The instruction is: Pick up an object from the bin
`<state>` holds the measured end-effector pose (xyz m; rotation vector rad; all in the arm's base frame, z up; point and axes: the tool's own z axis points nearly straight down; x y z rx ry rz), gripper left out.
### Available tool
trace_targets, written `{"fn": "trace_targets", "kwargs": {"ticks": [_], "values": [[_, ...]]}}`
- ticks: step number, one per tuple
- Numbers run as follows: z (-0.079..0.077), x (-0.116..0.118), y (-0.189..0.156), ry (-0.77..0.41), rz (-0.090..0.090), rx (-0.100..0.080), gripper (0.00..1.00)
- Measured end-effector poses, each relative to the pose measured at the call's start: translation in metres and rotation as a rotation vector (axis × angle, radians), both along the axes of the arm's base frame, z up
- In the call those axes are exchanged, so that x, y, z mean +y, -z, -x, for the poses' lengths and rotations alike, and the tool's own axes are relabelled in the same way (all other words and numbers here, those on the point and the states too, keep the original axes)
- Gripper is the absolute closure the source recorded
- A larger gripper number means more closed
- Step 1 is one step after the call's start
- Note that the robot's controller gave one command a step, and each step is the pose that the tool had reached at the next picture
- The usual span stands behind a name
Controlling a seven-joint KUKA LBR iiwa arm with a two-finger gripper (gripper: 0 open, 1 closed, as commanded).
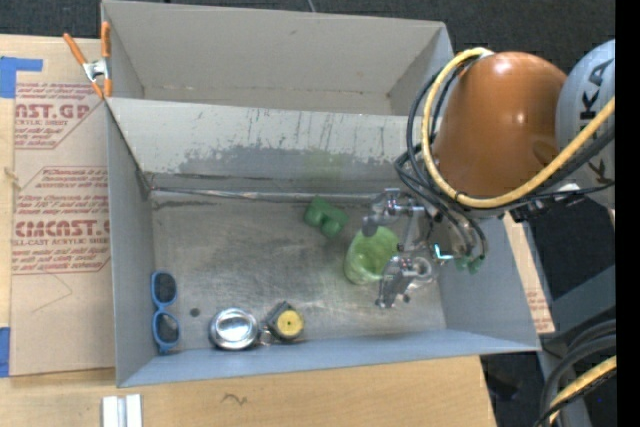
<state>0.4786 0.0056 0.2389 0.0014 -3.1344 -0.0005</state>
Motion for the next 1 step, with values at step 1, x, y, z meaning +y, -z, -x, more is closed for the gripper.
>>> {"fn": "trace_targets", "kwargs": {"ticks": [1], "values": [[-0.0635, -0.0105, 0.1400, -0.195, -0.006, 0.000, 0.00]]}}
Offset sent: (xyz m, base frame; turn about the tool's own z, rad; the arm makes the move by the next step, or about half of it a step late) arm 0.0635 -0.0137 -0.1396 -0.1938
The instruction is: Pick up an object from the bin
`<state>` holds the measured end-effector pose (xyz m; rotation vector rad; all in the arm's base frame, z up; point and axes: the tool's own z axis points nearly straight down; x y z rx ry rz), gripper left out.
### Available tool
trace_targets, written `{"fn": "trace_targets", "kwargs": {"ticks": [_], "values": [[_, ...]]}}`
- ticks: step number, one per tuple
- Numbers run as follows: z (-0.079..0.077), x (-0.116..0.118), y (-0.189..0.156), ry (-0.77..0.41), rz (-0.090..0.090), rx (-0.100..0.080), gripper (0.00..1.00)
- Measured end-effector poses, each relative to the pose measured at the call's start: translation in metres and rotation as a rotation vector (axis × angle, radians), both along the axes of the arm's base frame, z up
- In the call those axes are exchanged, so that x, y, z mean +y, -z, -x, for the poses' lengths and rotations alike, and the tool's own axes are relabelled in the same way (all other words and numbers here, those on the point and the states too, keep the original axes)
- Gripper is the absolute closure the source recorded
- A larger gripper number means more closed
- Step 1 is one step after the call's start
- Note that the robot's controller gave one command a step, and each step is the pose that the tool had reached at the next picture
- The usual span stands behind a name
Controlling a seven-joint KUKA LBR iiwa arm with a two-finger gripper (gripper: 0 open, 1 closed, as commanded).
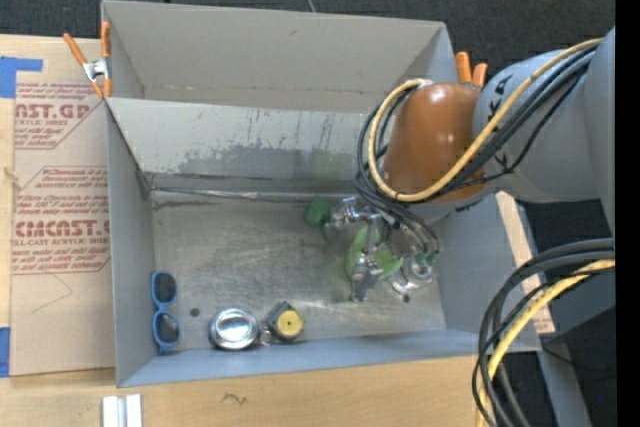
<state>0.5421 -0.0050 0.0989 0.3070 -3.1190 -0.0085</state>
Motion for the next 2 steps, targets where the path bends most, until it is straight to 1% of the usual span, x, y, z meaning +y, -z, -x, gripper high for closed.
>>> {"fn": "trace_targets", "kwargs": {"ticks": [1, 2], "values": [[-0.028, -0.067, 0.028, -0.093, 0.003, -0.018, 0.00], [-0.025, -0.136, 0.015, -0.122, 0.000, -0.009, 0.00]]}}
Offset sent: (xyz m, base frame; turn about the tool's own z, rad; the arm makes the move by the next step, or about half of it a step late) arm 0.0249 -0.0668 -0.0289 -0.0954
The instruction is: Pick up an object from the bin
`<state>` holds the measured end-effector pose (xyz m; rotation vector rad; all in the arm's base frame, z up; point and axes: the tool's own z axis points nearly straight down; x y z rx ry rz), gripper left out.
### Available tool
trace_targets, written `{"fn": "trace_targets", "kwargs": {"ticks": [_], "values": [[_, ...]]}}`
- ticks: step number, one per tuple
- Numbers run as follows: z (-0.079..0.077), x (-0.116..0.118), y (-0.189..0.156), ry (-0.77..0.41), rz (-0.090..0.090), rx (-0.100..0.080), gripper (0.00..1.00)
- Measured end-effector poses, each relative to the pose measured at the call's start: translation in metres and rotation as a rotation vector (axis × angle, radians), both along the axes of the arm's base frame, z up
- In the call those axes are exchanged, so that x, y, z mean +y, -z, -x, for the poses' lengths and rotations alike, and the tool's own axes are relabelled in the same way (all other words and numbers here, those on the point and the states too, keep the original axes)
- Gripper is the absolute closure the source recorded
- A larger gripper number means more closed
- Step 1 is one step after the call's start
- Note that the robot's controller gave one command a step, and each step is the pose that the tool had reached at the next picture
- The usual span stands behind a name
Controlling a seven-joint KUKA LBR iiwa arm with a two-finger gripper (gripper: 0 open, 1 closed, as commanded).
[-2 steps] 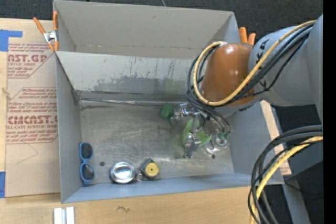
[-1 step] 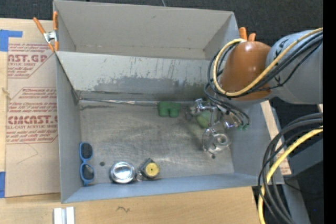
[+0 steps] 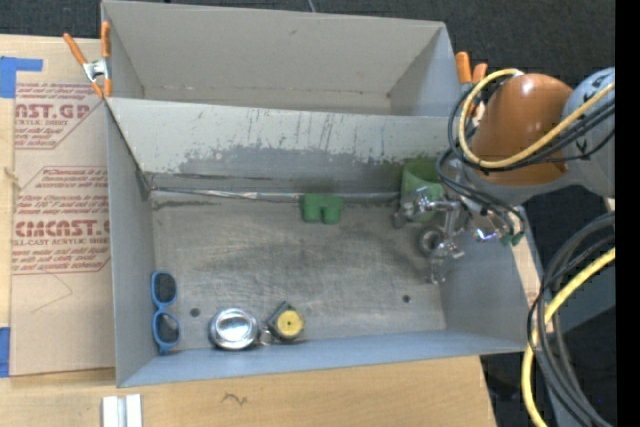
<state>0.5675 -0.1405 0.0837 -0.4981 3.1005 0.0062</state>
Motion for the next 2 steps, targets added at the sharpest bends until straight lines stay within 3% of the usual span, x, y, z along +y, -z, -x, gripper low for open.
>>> {"fn": "trace_targets", "kwargs": {"ticks": [1, 2], "values": [[-0.011, -0.015, -0.028, -0.238, 0.004, -0.003, 0.00], [-0.027, 0.003, 0.000, -0.606, -0.019, 0.001, 0.00]]}}
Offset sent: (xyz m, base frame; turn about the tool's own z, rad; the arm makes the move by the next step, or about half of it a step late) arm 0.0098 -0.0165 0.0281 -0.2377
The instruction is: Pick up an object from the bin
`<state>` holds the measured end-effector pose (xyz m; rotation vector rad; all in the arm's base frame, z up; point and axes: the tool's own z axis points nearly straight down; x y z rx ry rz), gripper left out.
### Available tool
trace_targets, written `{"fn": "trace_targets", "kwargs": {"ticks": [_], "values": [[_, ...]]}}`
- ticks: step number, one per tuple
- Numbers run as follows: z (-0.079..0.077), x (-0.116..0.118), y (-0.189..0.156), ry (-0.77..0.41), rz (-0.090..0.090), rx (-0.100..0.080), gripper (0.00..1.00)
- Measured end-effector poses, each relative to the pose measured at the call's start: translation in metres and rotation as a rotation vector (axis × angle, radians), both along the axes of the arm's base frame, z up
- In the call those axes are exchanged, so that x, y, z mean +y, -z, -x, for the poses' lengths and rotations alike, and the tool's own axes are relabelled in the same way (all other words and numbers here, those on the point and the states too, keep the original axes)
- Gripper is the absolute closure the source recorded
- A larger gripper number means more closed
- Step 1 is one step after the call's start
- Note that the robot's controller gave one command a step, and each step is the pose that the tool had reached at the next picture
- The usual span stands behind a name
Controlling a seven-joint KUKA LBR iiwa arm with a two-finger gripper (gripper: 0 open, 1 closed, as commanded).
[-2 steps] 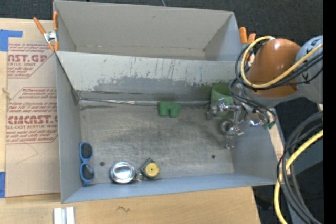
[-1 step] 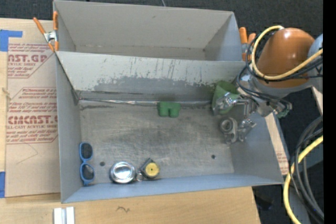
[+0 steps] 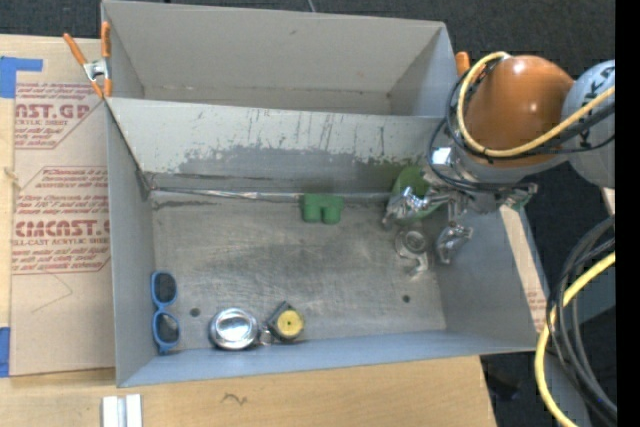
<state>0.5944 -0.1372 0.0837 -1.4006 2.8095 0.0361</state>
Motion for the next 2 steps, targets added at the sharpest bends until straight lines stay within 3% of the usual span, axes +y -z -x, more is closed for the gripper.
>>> {"fn": "trace_targets", "kwargs": {"ticks": [1, 2], "values": [[-0.001, -0.005, 0.000, 0.000, 0.009, -0.009, 1.00], [0.001, 0.038, -0.184, -0.051, 0.021, -0.019, 1.00]]}}
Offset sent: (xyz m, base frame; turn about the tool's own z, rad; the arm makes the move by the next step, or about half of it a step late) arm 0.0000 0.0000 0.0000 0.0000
